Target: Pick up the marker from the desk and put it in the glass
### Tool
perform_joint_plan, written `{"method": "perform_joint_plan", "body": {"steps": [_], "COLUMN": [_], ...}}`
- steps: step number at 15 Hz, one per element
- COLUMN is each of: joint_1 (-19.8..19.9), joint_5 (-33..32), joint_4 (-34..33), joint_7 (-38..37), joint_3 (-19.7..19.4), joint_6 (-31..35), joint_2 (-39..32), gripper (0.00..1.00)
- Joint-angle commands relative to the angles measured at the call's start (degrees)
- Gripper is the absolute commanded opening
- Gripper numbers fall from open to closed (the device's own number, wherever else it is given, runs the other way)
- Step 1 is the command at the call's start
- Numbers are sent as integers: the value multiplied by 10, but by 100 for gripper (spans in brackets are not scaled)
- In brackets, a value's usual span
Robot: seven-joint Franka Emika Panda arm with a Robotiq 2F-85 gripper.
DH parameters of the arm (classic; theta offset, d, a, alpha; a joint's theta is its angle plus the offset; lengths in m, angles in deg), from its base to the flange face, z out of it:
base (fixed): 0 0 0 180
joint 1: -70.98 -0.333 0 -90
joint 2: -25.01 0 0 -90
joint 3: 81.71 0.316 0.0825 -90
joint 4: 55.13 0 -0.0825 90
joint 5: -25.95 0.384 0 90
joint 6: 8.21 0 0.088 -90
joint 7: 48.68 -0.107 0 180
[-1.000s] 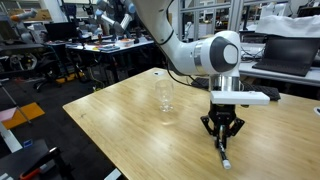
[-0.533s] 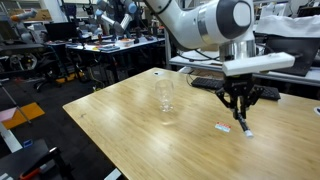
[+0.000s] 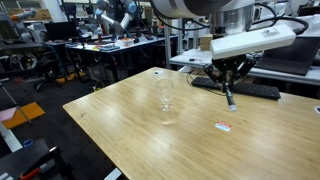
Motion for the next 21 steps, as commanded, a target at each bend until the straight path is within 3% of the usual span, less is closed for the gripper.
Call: {"method": "perform_joint_plan", "body": {"steps": [1, 4, 5, 7, 12, 13, 16, 17, 21], "joint_1": [58, 111, 40, 55, 63, 63, 52, 74, 71], "joint_5": [130, 218, 195, 221, 222, 222, 308, 325, 435], "joint_4": [79, 103, 79, 88, 91, 91, 91, 95, 104], "joint_7": [150, 281, 220, 263, 271, 271, 284, 276, 284], "joint_3": [80, 166, 89, 114, 117, 118, 139, 173, 221], "joint_6": [74, 104, 76, 84, 85, 85, 108, 120, 159], "joint_2": [50, 65, 47, 56, 57, 57, 54, 55, 67], "gripper": [5, 5, 19, 19, 19, 5, 5, 5, 5]}}
